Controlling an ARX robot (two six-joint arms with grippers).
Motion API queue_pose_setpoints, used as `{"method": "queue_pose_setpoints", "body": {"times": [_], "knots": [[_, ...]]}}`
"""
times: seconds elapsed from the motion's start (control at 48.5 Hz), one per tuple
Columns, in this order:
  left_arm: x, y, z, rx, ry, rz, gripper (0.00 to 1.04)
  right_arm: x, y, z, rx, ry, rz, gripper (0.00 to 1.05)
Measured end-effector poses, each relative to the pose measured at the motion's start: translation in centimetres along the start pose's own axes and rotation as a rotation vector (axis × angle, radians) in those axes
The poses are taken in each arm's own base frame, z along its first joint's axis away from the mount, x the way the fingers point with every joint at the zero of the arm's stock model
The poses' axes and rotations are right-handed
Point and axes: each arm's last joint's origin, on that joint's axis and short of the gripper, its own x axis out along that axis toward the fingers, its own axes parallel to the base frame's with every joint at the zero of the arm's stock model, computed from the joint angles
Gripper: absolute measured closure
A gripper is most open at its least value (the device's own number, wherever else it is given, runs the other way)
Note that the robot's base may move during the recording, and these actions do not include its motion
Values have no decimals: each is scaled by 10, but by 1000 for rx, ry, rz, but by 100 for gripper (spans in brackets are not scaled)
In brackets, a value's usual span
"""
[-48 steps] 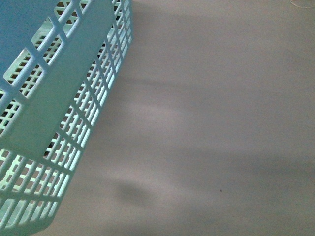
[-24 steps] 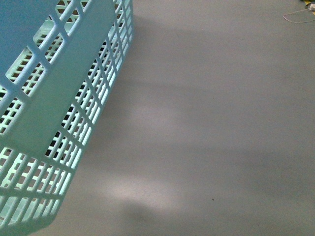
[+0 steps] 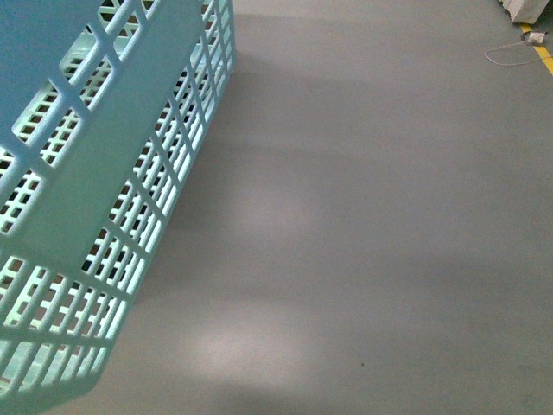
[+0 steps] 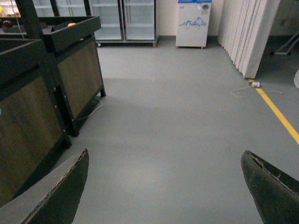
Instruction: Pick lemon and mango into basket
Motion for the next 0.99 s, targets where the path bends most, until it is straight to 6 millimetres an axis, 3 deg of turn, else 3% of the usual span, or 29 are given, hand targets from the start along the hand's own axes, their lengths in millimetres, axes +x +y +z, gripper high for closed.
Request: {"method": "queue_pose_setpoints", "body": {"times": [0.99], "knots": [[0, -1, 0, -2, 1, -2, 100, 0, 0, 0, 0, 0, -2, 9]]}}
